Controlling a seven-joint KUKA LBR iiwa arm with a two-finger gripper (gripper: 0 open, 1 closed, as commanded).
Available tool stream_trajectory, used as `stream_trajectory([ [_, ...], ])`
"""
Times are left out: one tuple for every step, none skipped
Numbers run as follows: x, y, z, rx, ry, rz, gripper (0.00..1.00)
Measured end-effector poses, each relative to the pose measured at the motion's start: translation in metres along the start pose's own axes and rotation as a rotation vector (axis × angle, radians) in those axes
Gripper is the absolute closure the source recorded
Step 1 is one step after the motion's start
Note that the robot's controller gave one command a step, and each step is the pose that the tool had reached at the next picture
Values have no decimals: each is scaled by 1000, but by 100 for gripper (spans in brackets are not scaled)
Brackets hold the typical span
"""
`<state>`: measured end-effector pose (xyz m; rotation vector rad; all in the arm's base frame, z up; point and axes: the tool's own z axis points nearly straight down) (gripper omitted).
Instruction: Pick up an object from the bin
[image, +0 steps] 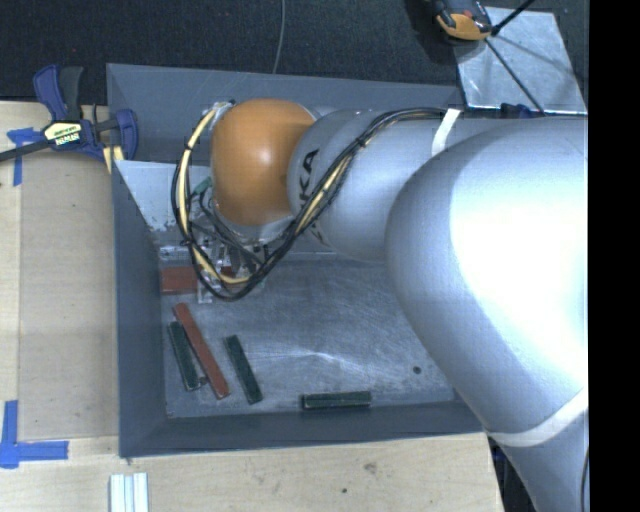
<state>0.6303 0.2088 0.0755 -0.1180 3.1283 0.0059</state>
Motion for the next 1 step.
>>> stream_trajectory([
  [18,4,-146,2,7,-55,100],
])
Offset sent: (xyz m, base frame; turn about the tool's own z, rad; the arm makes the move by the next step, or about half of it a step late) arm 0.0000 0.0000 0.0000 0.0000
